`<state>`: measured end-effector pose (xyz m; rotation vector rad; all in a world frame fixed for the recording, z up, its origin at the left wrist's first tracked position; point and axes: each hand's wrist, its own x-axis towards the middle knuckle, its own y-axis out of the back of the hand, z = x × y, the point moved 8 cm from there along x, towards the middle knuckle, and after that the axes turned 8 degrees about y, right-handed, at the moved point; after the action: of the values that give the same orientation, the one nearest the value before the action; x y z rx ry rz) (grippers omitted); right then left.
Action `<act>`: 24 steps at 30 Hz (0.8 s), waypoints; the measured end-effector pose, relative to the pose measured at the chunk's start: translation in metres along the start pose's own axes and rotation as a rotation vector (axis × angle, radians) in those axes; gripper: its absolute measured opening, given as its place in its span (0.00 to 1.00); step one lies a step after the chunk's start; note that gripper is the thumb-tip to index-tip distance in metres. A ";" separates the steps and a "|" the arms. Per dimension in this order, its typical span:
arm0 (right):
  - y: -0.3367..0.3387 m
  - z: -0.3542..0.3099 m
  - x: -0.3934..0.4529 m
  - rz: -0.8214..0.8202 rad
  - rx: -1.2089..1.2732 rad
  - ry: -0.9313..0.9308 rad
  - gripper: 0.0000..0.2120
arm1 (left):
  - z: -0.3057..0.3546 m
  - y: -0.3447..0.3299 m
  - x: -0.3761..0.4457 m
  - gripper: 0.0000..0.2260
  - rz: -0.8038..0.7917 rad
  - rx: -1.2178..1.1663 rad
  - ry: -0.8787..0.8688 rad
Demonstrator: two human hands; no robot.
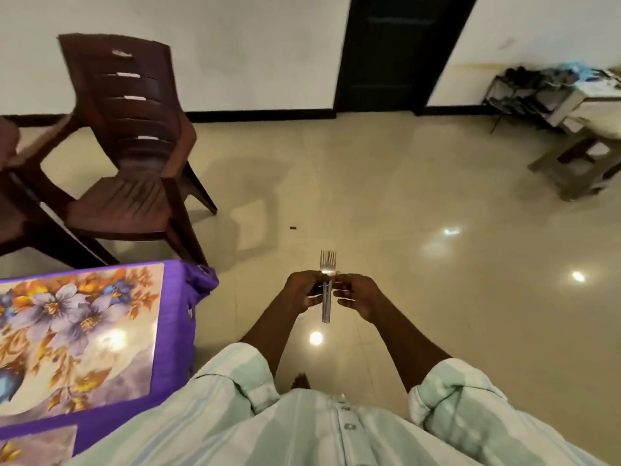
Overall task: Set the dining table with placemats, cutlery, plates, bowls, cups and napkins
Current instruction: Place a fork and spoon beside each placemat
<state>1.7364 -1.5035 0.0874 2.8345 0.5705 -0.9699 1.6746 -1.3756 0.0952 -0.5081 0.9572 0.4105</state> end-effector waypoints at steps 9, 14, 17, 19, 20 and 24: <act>-0.119 -0.099 0.137 -0.297 -0.006 -0.014 0.06 | 0.130 0.069 0.060 0.06 0.182 -0.300 -0.097; -0.193 -0.143 0.209 -0.510 -0.190 -0.010 0.09 | 0.191 0.113 0.092 0.08 0.301 -0.451 -0.136; -0.228 -0.174 0.244 -0.609 -0.312 -0.022 0.07 | 0.228 0.131 0.101 0.07 0.357 -0.547 -0.149; -0.252 -0.202 0.266 -0.671 -0.399 -0.021 0.06 | 0.254 0.140 0.102 0.04 0.388 -0.638 -0.170; -0.265 -0.215 0.276 -0.700 -0.434 -0.017 0.05 | 0.266 0.144 0.101 0.03 0.403 -0.676 -0.182; -0.321 -0.246 0.301 -0.823 -0.558 -0.006 0.06 | 0.297 0.164 0.100 0.04 0.480 -0.812 -0.215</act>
<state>1.9756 -1.0600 0.1110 2.0784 1.7549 -0.7124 1.8349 -1.0604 0.1143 -0.9423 0.6667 1.2868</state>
